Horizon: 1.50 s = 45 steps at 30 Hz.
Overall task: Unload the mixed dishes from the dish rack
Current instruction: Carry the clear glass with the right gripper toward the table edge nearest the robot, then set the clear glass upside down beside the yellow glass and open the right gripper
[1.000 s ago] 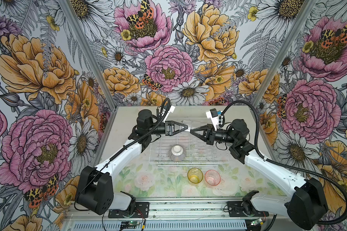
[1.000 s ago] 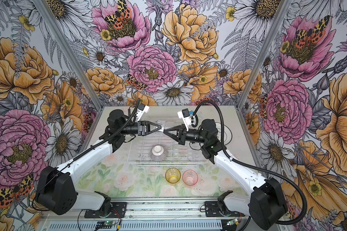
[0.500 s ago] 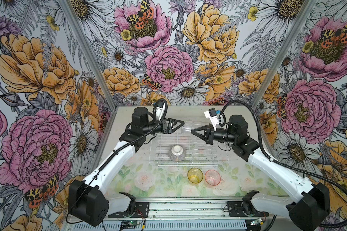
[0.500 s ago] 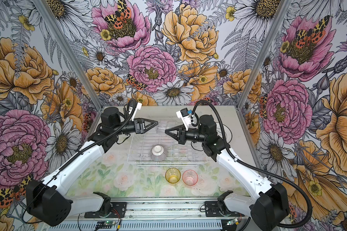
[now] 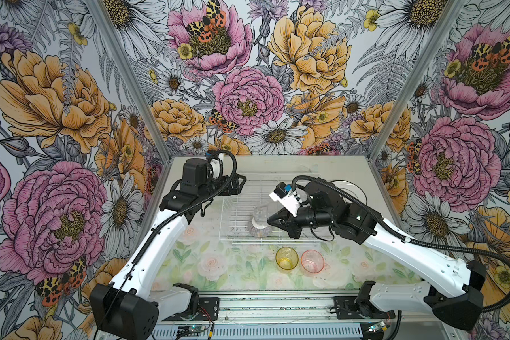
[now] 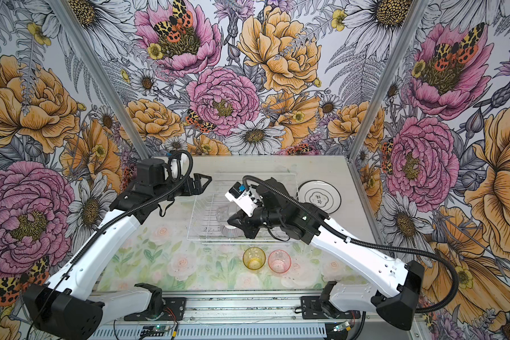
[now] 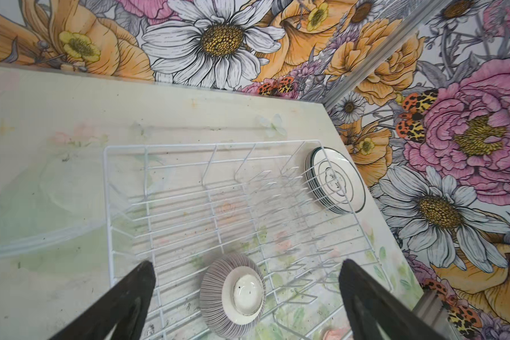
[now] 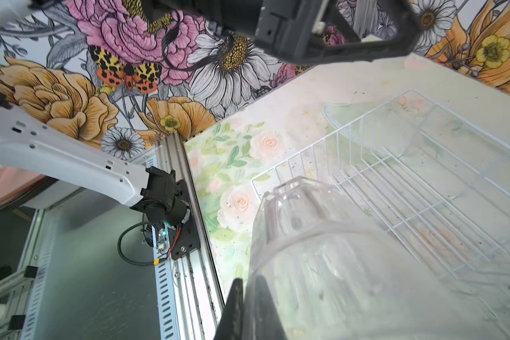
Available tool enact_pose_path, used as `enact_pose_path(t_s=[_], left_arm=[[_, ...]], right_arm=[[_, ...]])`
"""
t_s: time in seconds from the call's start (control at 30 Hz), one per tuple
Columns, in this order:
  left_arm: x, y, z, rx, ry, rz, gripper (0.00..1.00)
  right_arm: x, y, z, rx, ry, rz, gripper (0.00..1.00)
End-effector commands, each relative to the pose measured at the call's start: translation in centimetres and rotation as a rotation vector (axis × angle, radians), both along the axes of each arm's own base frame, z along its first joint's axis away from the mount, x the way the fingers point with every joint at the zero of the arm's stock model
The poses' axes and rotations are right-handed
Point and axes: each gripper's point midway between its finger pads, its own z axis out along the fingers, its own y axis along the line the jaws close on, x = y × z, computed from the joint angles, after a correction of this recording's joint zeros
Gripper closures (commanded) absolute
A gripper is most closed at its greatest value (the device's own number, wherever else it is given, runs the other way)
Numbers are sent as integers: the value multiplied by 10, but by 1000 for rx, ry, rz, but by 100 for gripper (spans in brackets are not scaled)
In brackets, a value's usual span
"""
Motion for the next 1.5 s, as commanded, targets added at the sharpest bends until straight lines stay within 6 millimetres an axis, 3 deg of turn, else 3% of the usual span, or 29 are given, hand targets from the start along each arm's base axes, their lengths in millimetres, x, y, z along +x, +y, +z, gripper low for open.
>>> enact_pose_path(t_s=[0.0, 0.3, 0.5, 0.6, 0.97, 1.47], left_arm=[[4, 21, -18, 91, 30, 60, 1], [7, 31, -29, 99, 53, 72, 1], [7, 32, -29, 96, 52, 68, 1], [7, 33, -30, 95, 54, 66, 1], [8, 34, -35, 97, 63, 48, 1], [9, 34, -44, 94, 87, 28, 1]], right_arm=[[-7, -8, -32, -248, -83, 15, 100], [-58, 16, -109, -662, -137, 238, 100], [-73, 22, -141, -784, -136, 346, 100], [-70, 21, -154, -853, -150, 357, 100], [-62, 26, -188, -998, -160, 423, 100], [-64, 34, -206, -1003, -95, 484, 100]])
